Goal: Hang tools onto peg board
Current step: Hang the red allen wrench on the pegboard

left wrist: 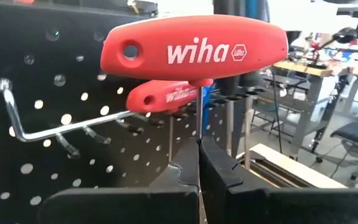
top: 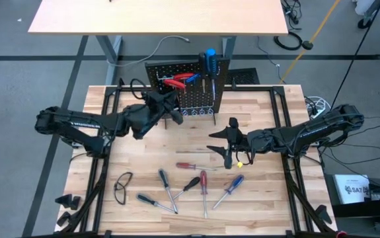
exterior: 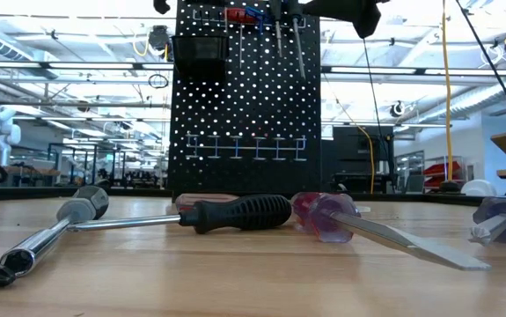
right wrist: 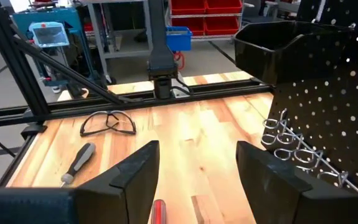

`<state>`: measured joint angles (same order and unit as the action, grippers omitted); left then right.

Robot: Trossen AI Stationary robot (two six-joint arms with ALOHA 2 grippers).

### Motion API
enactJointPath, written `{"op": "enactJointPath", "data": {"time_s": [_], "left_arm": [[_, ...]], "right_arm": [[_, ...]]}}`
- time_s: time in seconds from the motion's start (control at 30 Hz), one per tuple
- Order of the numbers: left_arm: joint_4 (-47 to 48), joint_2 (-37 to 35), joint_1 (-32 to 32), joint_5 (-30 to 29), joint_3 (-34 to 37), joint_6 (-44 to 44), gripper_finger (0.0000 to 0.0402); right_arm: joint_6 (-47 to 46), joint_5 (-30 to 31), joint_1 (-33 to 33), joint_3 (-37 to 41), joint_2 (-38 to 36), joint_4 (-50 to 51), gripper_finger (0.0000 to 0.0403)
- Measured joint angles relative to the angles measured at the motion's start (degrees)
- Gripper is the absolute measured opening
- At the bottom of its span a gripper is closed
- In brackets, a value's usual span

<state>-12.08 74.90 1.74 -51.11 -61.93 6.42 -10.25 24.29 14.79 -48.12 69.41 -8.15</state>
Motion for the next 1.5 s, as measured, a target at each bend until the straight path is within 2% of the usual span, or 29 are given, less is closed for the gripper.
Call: {"op": "enactJointPath", "data": {"time_s": [0.3,0.63,0.9,1.5], "left_arm": [[-1.7,3.5,-3.2,0.0,0.0,0.7,0.0000],[-3.9,3.0,-3.5,2.2,0.1,0.6,0.0000],[-2.6,3.0,-3.5,-0.9,0.1,0.8,0.0000],[-6.9,3.0,-4.3,-1.1,3.4,1.8,0.0000]], "right_arm": [[0.7,0.0,0.0,0.0,0.0,0.8,0.0206],[1.3,0.0,-0.1,0.0,0.0,1.8,0.0205],[1.3,0.0,-0.1,0.0,0.0,1.9,0.0206],[0.8,-0.1,-0.1,0.0,0.0,2.4,0.0205]]}}
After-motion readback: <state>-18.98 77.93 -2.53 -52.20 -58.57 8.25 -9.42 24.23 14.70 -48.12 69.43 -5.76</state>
